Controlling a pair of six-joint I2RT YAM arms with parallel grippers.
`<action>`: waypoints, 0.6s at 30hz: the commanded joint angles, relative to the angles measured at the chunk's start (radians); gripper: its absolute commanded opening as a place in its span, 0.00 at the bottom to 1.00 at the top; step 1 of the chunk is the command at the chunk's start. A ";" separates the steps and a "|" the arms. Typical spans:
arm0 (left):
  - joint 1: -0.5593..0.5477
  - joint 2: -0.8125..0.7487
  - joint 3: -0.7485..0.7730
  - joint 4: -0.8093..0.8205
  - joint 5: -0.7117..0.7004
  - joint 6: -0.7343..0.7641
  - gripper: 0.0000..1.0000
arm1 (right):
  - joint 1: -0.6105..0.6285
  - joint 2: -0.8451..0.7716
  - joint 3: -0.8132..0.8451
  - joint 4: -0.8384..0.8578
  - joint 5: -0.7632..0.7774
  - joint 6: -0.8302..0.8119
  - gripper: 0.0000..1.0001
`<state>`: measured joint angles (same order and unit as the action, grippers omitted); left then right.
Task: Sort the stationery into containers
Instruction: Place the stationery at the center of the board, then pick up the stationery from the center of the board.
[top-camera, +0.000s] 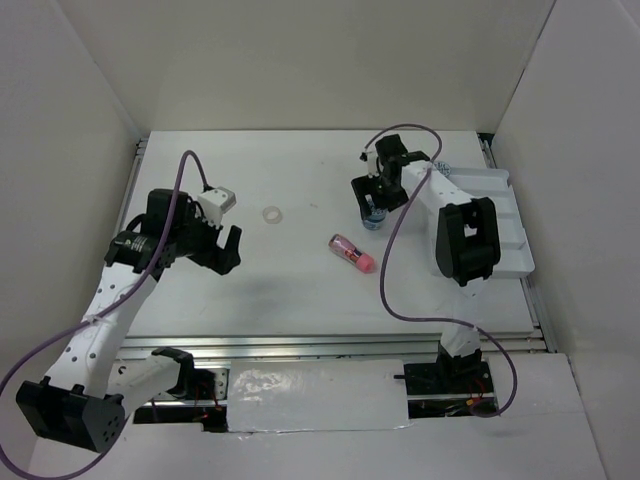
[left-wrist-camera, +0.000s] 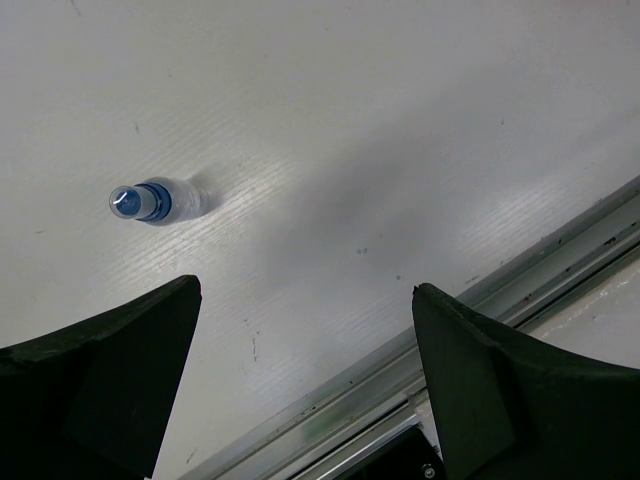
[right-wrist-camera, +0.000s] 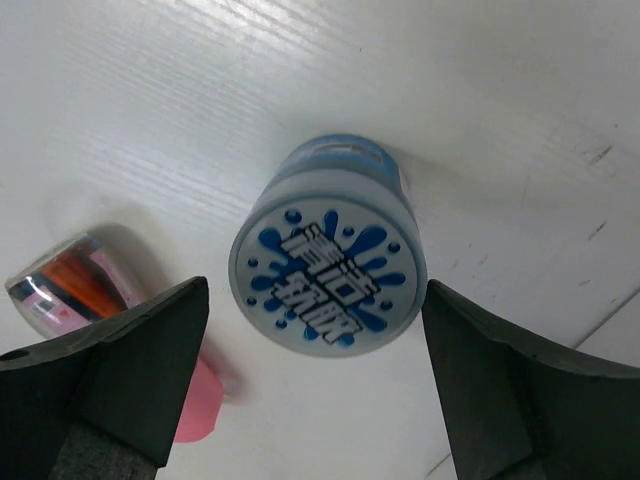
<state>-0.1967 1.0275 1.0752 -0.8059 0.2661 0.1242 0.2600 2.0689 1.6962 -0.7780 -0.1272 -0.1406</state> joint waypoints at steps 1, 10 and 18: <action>0.008 -0.047 -0.017 0.053 0.021 -0.008 0.99 | 0.013 -0.133 -0.073 0.164 0.012 0.062 0.93; 0.023 -0.055 -0.028 0.080 0.036 -0.012 0.99 | 0.015 -0.239 -0.273 0.414 0.015 0.136 0.94; 0.029 -0.047 -0.024 0.083 0.044 -0.009 0.99 | 0.024 -0.228 -0.320 0.476 0.072 0.139 0.94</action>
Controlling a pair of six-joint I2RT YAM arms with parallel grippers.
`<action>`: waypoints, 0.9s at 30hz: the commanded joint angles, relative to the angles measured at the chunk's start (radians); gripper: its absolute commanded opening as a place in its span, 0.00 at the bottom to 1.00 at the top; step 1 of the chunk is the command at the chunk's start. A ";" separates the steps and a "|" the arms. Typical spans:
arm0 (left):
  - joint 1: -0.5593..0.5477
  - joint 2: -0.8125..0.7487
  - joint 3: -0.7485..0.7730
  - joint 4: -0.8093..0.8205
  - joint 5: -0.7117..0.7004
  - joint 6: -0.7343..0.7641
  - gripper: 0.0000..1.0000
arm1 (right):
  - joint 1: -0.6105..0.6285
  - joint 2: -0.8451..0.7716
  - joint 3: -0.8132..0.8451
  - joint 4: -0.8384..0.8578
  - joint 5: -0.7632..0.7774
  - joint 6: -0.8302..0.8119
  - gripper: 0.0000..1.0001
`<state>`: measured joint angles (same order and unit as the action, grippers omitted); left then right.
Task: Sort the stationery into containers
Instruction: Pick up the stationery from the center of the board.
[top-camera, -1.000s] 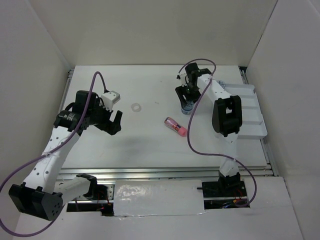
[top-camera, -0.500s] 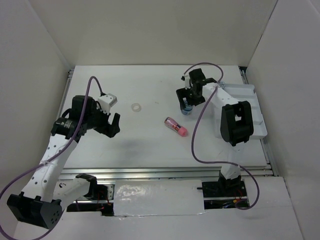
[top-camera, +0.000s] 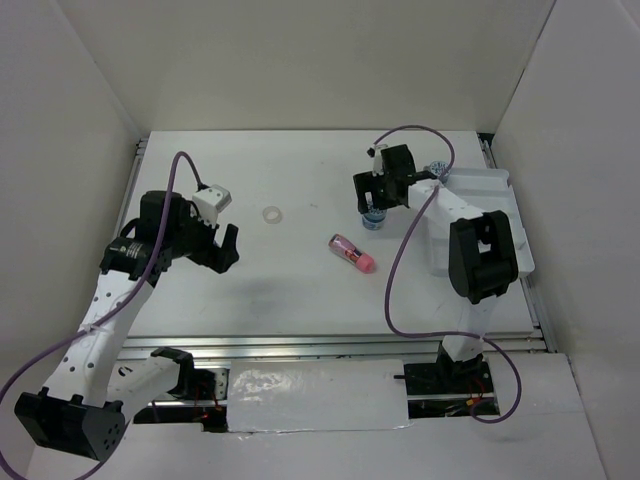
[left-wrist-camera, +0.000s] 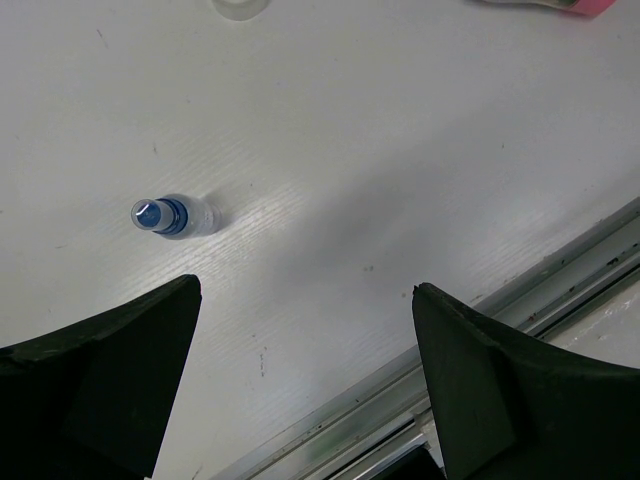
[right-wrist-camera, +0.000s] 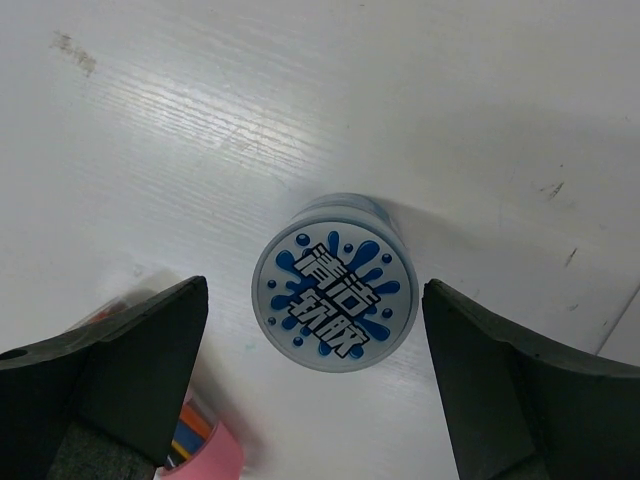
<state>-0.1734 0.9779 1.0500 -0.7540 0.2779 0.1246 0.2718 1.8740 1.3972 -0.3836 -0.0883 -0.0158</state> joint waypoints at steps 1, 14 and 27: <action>0.008 0.002 0.002 0.030 0.030 -0.010 0.99 | 0.015 -0.033 -0.033 0.092 0.038 0.014 0.94; 0.009 -0.001 -0.004 0.030 0.040 -0.003 0.99 | 0.026 -0.026 -0.063 0.107 0.062 0.050 0.91; 0.012 -0.013 -0.018 0.025 0.035 0.003 0.99 | 0.026 0.011 -0.014 0.042 0.085 0.062 0.61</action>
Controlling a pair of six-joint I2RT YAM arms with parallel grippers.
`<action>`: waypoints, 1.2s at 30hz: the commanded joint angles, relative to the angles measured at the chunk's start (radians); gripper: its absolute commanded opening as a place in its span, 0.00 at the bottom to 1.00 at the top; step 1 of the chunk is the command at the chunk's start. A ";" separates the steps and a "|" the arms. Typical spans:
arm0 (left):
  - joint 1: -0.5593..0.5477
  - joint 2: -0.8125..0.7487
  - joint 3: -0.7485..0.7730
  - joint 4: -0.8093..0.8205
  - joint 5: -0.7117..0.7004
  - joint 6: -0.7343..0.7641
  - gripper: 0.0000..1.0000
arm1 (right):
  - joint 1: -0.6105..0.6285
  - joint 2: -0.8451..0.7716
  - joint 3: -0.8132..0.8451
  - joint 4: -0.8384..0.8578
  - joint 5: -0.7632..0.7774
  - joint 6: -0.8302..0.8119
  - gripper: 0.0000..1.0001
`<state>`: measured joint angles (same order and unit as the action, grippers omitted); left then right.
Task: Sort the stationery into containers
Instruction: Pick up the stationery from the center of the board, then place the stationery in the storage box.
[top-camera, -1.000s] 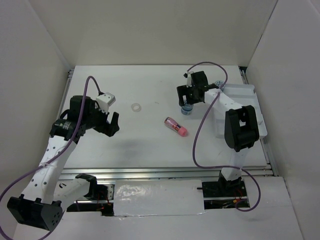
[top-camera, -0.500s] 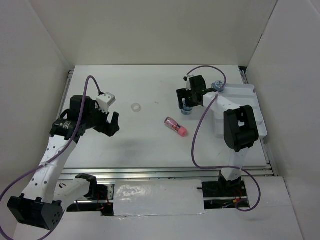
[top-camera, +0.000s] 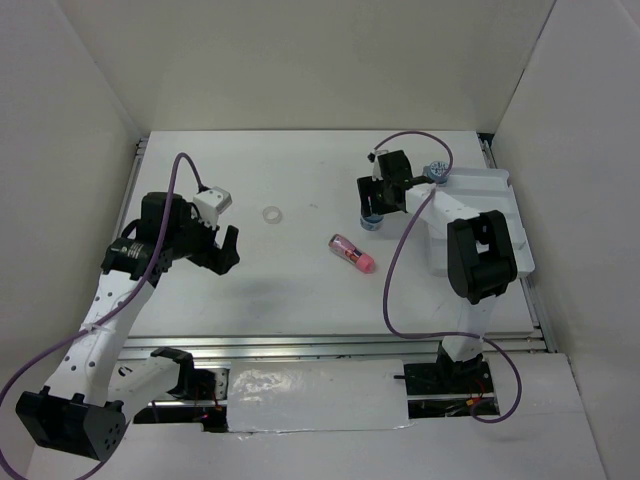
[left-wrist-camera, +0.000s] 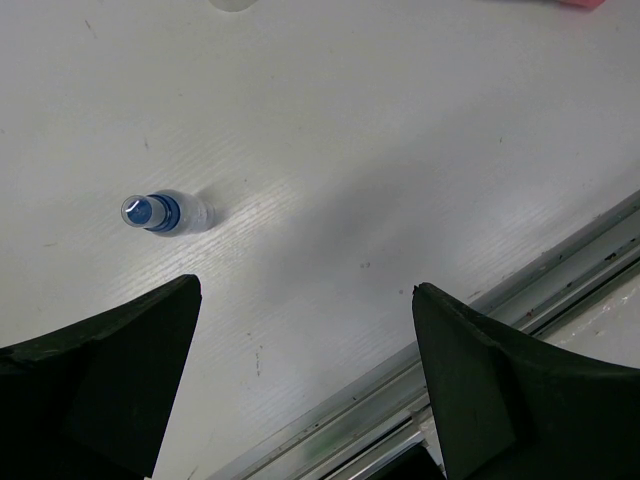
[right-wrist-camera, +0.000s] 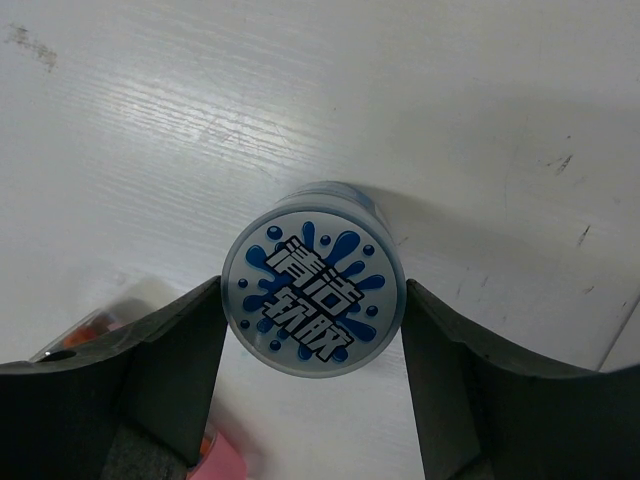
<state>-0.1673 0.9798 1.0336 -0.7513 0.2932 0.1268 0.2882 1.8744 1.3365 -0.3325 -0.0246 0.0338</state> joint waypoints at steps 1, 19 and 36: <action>0.006 -0.015 -0.001 0.023 0.020 0.000 0.99 | 0.009 0.011 0.052 -0.016 0.022 0.012 0.60; 0.006 -0.012 -0.001 0.052 0.035 0.008 0.99 | -0.198 -0.196 0.263 -0.171 -0.048 -0.009 0.41; 0.006 0.033 -0.003 0.093 0.063 -0.004 0.99 | -0.454 -0.037 0.469 -0.051 0.195 0.113 0.39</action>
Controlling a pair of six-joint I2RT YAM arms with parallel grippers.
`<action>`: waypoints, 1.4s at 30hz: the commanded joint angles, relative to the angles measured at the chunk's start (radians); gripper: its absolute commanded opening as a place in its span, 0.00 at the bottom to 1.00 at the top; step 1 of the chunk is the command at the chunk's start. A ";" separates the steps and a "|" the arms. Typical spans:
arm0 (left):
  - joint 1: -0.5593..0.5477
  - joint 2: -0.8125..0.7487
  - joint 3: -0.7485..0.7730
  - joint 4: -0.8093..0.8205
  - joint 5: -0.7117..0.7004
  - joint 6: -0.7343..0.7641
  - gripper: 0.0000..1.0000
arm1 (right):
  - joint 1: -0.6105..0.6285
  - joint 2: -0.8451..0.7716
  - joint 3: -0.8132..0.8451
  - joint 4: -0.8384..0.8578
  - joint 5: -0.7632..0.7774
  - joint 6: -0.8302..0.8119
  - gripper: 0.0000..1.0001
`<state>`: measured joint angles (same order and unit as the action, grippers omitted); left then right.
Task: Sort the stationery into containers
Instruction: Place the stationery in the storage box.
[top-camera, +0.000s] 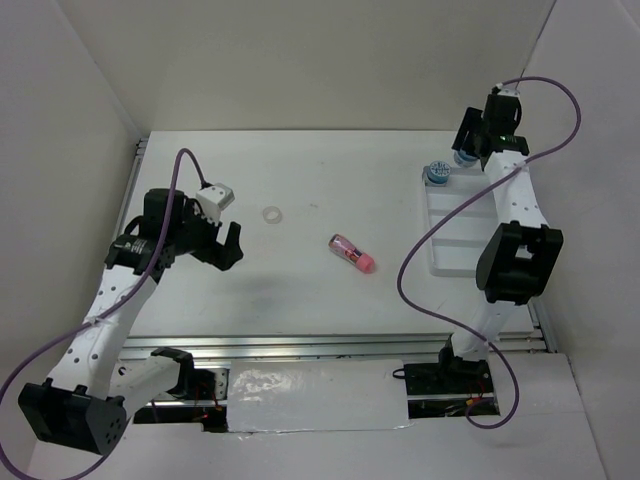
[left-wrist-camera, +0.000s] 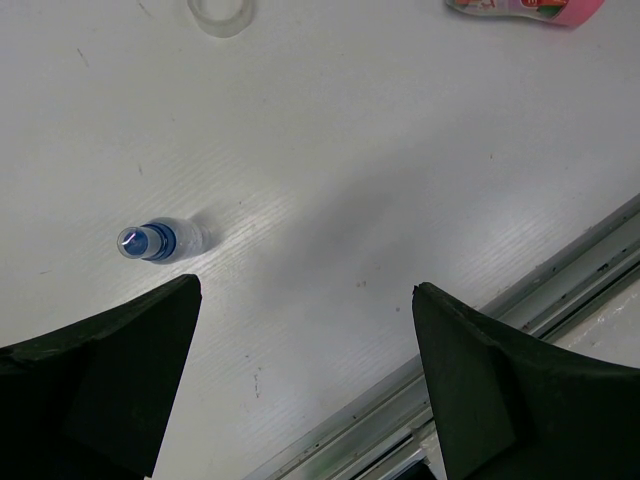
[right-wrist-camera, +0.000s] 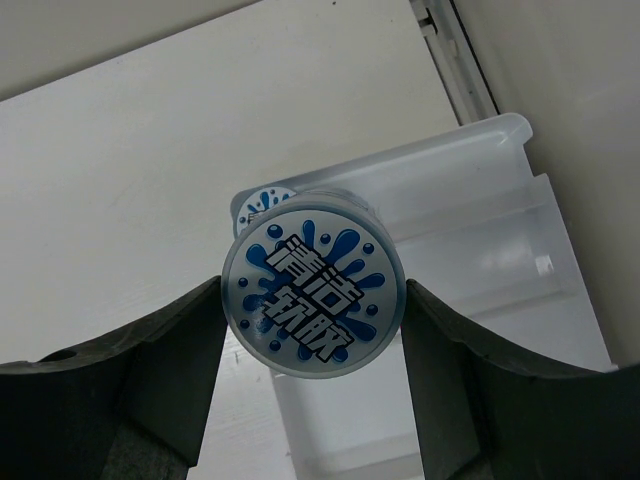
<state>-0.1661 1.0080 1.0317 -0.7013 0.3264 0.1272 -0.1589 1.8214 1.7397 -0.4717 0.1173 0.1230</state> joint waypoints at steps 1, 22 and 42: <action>0.005 0.004 -0.002 0.049 0.028 -0.009 0.99 | -0.017 0.035 0.078 0.085 0.042 0.038 0.39; 0.011 0.027 -0.038 0.071 0.030 -0.018 0.99 | -0.083 0.279 0.215 0.104 -0.008 0.061 0.38; 0.037 0.043 -0.065 0.082 0.051 -0.032 0.99 | -0.088 0.424 0.268 0.105 -0.031 0.035 0.41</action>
<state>-0.1349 1.0424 0.9592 -0.6495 0.3492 0.1009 -0.2432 2.2333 1.9469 -0.4480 0.0856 0.1665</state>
